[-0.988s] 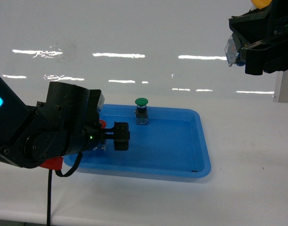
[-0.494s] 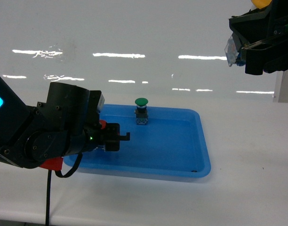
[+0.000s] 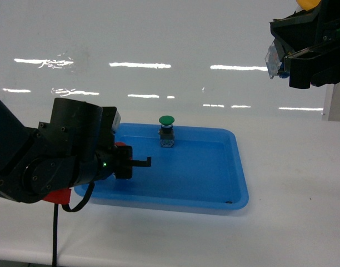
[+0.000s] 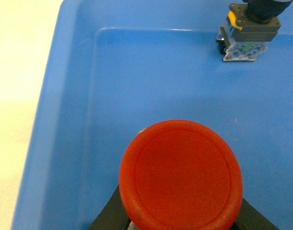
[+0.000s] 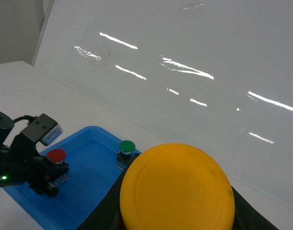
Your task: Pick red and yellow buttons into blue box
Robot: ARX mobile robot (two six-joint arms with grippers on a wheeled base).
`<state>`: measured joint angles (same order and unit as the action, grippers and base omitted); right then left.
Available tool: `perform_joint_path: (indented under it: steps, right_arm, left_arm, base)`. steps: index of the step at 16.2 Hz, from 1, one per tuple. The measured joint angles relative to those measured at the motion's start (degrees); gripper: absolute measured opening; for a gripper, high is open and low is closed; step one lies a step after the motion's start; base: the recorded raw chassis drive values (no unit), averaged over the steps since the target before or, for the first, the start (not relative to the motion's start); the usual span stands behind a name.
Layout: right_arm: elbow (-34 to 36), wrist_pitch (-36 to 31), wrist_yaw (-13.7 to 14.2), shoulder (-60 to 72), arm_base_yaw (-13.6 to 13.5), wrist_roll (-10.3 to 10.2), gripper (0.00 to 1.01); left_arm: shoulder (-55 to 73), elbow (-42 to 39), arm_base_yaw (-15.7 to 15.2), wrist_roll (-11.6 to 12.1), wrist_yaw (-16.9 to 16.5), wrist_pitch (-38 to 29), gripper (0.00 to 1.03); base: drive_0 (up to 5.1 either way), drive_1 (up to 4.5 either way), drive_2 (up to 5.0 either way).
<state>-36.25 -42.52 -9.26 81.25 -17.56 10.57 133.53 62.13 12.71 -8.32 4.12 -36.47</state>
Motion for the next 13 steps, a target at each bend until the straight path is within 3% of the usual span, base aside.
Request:
perform_joint_path:
  steps: [6, 12, 13]
  right_arm:
    - [0.0, 0.0, 0.0, 0.0, 0.0, 0.0, 0.29]
    - [0.0, 0.0, 0.0, 0.0, 0.0, 0.0, 0.29]
    - [0.0, 0.0, 0.0, 0.0, 0.0, 0.0, 0.29]
  left_arm:
    - [-16.0, -8.6, -2.8, -0.3, 1.4, -3.8, 0.24]
    - [-35.2, -18.7, -2.8, -0.2, 3.4, -4.9, 0.24]
    - [-45.9, -22.4, -2.8, -0.3, 5.1, -4.0, 0.24]
  base:
    - [0.0, 0.00, 0.0]
    - [0.0, 0.00, 0.0]
    - [0.0, 0.00, 0.0]
